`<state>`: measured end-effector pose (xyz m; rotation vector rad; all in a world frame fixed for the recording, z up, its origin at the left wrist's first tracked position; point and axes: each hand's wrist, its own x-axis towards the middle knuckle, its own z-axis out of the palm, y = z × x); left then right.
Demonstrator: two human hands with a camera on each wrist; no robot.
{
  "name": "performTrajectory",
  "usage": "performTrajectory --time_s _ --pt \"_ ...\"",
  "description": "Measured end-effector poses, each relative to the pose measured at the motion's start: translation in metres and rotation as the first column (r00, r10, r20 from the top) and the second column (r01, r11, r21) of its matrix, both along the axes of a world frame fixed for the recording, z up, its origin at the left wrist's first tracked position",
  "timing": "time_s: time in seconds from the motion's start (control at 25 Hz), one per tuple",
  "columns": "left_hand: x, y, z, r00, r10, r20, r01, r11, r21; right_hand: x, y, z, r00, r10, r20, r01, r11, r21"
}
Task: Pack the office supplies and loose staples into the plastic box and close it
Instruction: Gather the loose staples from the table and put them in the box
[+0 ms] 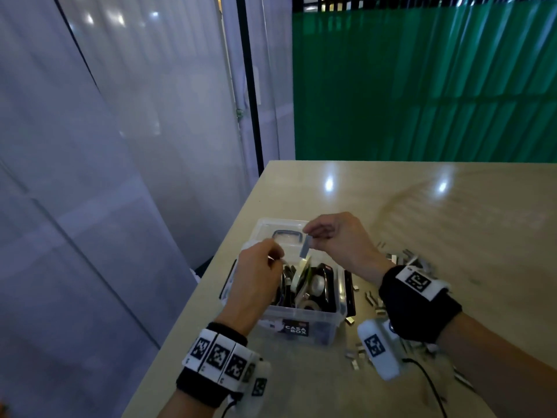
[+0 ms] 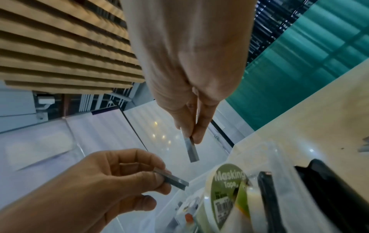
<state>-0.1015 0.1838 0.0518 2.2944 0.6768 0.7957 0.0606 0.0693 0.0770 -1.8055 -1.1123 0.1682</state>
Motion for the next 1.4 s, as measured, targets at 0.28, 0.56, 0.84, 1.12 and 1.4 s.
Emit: performTrajectory --time_s 0.28,0.56,0.84,1.12,1.4 --pt "0.004 0.013 -0.018 0.994 0.017 -0.108 -0.019 1.000 -0.010 -0.014 0.036 -0.023 0.985 0.041 0.167 -0.011 0.984 -0.178" --pt "0.025 0.011 -0.018 0.990 -0.016 -0.143 0.011 0.999 -0.037 -0.007 0.038 -0.023 0.971 0.073 0.229 0.002 0.951 -0.309" --pt "0.033 0.012 -0.021 0.979 -0.020 -0.205 0.016 1.000 -0.019 0.010 0.011 -0.008 0.985 0.057 0.162 -0.010 0.961 -0.278" --pt "0.066 -0.033 0.007 0.996 -0.089 0.005 0.089 0.996 0.028 0.039 -0.033 -0.010 0.991 0.104 0.081 -0.074 0.949 -0.307" --pt "0.122 -0.114 0.007 0.947 -0.267 -0.179 0.290 0.950 0.114 0.094 -0.113 -0.016 0.996 0.087 0.028 -0.064 0.884 -0.463"
